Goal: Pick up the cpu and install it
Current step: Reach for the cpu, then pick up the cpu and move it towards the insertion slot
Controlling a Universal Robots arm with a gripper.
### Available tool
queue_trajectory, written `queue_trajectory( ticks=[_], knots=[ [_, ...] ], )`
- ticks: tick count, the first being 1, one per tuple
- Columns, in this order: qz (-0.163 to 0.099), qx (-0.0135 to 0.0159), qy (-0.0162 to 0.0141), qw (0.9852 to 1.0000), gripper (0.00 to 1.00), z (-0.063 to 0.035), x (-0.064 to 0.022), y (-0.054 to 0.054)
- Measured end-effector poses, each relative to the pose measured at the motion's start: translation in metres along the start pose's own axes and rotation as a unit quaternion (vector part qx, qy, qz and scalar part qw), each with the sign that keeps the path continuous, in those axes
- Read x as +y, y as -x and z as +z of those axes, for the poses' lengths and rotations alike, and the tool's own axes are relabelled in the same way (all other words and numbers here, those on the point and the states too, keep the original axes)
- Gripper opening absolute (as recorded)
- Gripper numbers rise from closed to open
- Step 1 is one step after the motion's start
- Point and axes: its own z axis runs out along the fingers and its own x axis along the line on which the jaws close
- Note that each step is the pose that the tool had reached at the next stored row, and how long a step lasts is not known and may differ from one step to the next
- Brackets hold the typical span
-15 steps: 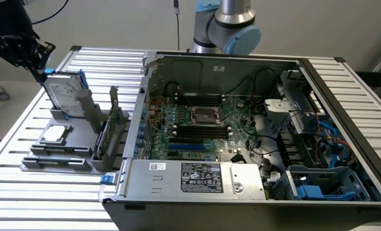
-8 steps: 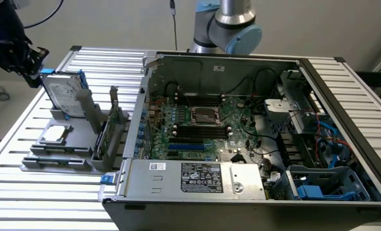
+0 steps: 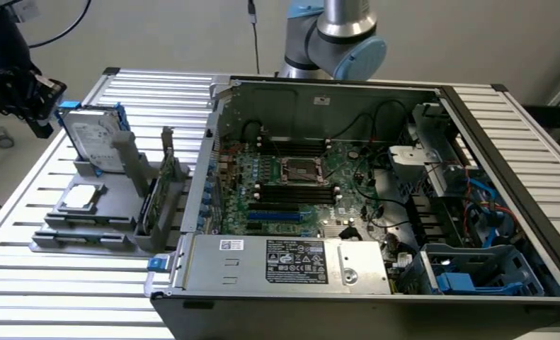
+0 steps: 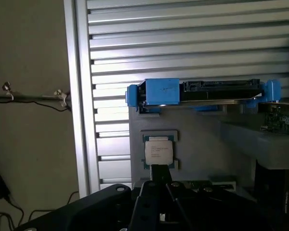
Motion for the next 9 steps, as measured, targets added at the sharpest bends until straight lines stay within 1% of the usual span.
queue_trajectory(
  ticks=[9],
  knots=[
    [0.0,0.0001,0.0,1.0,0.11,0.0,0.0,0.0]
  ],
)
